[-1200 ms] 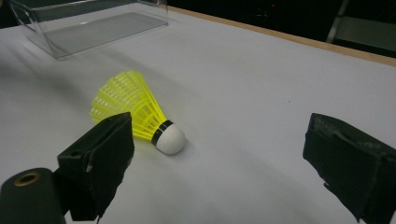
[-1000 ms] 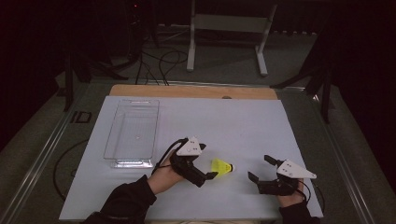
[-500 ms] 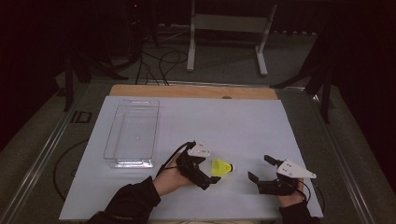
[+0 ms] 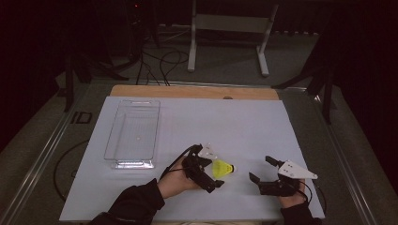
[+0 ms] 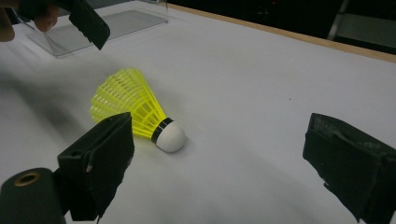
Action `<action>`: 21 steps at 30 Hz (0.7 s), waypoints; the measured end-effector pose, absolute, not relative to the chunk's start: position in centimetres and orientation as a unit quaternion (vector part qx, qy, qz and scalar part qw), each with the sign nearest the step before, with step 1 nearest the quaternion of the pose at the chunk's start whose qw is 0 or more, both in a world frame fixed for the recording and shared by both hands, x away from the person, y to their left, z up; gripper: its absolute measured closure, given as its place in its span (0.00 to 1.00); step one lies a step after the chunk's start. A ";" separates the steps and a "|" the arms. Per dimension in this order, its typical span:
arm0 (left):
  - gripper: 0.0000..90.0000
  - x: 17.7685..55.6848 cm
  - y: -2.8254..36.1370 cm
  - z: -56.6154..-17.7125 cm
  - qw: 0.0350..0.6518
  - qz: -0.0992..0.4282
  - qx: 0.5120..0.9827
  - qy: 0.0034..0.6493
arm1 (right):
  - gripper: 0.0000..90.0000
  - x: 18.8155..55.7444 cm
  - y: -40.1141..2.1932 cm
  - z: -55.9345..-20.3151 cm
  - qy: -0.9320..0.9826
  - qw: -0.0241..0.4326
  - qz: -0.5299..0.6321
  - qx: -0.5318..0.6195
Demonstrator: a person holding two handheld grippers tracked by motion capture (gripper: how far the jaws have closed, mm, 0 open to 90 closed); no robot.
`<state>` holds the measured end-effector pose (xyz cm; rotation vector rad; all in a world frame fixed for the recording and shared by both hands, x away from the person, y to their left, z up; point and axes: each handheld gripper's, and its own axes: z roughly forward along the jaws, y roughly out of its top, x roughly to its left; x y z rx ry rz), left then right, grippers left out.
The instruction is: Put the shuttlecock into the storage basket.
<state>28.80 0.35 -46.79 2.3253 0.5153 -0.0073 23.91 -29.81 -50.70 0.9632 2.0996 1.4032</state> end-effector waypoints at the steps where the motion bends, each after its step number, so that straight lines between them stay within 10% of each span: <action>1: 0.00 28.8 0.2 -46.9 0.365 -0.006 0.909 0.203 | 0.10 23.9 -29.8 -50.7 0.758 0.218 0.507 0.348; 11: 0.06 28.6 -1.3 -47.8 0.312 -0.011 0.930 0.194 | 0.10 23.9 -29.8 -50.7 0.759 0.218 0.507 0.347; 21: 0.33 29.1 -2.1 -48.4 0.301 -0.021 0.932 0.204 | 0.10 23.9 -29.8 -50.7 0.759 0.217 0.506 0.347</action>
